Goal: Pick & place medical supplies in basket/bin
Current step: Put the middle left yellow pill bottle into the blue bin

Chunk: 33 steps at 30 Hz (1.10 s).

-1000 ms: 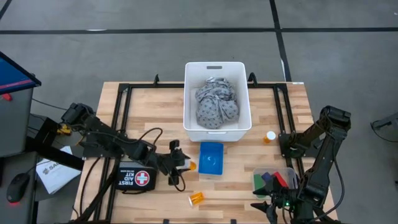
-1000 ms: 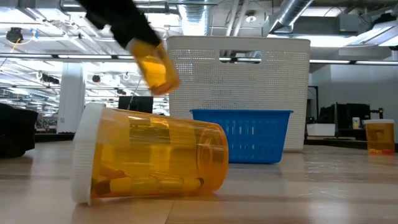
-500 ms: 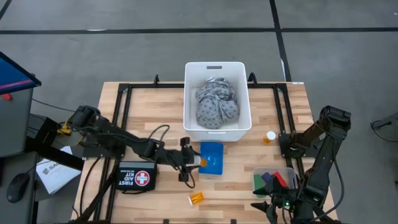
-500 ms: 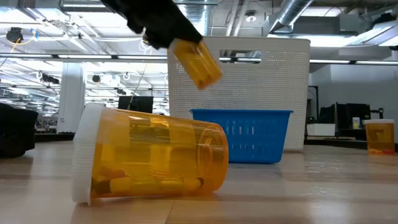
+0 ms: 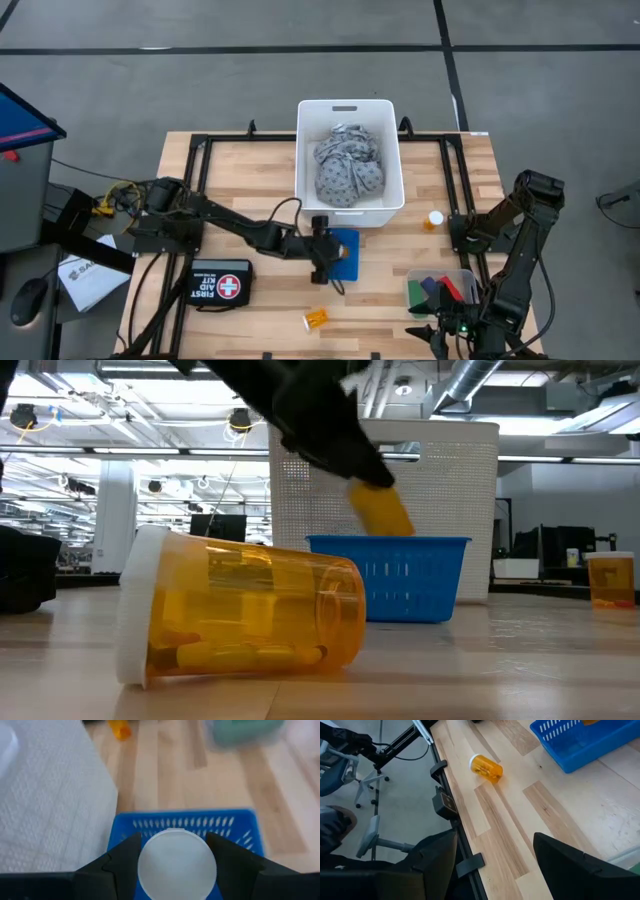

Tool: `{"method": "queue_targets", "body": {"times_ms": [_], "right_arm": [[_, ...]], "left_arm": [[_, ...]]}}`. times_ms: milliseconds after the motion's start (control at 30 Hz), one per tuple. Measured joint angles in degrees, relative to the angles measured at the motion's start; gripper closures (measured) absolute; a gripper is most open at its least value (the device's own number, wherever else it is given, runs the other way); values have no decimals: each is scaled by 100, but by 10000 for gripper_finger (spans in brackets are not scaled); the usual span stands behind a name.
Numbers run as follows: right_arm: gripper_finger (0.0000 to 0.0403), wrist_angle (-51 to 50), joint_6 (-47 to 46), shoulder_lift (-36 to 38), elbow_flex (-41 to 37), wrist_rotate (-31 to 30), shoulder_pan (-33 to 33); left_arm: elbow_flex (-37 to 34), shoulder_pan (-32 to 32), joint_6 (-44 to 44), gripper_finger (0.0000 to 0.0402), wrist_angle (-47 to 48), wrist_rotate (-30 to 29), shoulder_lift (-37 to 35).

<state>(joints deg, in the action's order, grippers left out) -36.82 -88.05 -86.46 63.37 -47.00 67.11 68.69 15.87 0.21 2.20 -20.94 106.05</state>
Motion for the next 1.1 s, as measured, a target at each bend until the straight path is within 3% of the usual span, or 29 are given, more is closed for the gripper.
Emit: {"method": "queue_targets", "body": {"times_ms": [433,1100], "right_arm": [[143,-48,2,-2,2,46,0],[143,-48,16,-4,2,46,4]], "left_arm": [[115,-311,-219,199,335,294,222],[106,-386,-371,199,859,228,211]]}}
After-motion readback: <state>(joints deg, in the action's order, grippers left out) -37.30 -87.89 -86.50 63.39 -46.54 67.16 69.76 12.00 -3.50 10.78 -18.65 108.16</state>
